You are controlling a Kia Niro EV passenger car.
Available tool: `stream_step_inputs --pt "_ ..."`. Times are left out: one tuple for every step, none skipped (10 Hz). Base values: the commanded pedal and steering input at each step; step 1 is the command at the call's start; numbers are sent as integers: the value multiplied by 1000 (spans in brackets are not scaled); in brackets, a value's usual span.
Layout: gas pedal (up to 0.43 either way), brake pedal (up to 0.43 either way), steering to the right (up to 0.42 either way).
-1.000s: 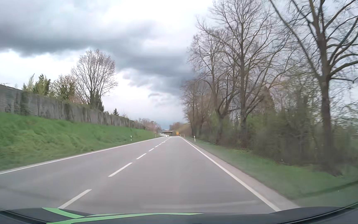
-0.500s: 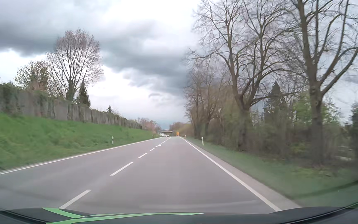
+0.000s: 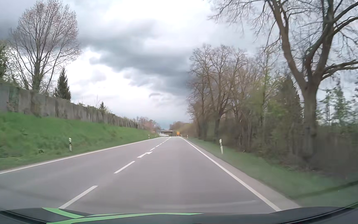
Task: Follow the waypoints while adhering to traffic rules and regulations
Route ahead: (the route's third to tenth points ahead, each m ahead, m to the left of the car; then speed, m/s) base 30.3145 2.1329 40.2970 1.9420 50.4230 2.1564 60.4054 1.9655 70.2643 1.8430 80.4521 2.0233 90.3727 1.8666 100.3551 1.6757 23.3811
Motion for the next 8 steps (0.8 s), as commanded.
stream_step_inputs --pt "177 0 1" --pt "177 0 1" --pt "177 0 1" --pt "177 0 1" --pt "177 0 2" --pt "189 0 1" --pt "189 0 1" --pt "189 0 1"
